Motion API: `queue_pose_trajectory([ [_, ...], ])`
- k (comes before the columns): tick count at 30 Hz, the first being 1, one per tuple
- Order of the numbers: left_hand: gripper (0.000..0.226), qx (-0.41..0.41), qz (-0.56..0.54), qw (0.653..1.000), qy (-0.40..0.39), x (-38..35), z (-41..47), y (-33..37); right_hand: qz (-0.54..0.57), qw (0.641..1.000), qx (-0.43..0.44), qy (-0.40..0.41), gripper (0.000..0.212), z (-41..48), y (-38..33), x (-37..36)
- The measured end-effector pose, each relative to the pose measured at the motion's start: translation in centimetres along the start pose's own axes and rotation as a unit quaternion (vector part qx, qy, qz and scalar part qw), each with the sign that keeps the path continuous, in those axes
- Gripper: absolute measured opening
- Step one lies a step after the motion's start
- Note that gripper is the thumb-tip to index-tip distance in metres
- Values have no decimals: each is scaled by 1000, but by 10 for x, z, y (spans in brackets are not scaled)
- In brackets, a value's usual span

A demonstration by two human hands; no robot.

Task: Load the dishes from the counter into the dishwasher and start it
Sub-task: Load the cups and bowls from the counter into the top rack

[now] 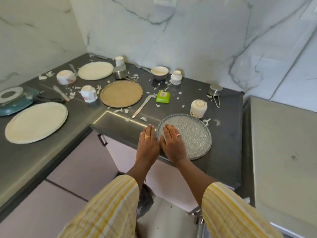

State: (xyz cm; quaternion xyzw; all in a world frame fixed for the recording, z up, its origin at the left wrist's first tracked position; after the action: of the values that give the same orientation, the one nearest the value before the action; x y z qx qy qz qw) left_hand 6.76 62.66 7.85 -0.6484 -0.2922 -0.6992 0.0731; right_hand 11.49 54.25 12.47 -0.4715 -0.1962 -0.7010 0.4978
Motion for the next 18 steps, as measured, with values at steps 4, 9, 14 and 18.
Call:
queue_pose_trajectory([
  [4,56,-51,73,996,-4,23,57,-3,-29,987,-147,-53,47,48,49,0],
  [9,58,-96,127,987,-14,41,126,1,31,917,-383,-109,65,70,123,-7],
  [14,58,-109,88,990,-4,54,186,11,31,869,-477,-129,87,76,176,-14],
  [18,55,-91,113,989,-7,54,243,19,69,872,-461,-148,79,96,203,-29],
])
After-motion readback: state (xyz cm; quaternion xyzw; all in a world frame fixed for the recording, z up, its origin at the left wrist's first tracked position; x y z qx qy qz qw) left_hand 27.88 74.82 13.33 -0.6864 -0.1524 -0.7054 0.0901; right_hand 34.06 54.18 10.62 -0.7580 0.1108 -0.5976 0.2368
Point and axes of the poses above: each hand's wrist, its own z-axis towards the middle knuckle, its own x-axis out of the back of the hand, y = z × x, the point moved 7 cm from there along z, towards the middle knuckle, and after that the axes turned 13 degrees about -y, right-handed, at the moved point
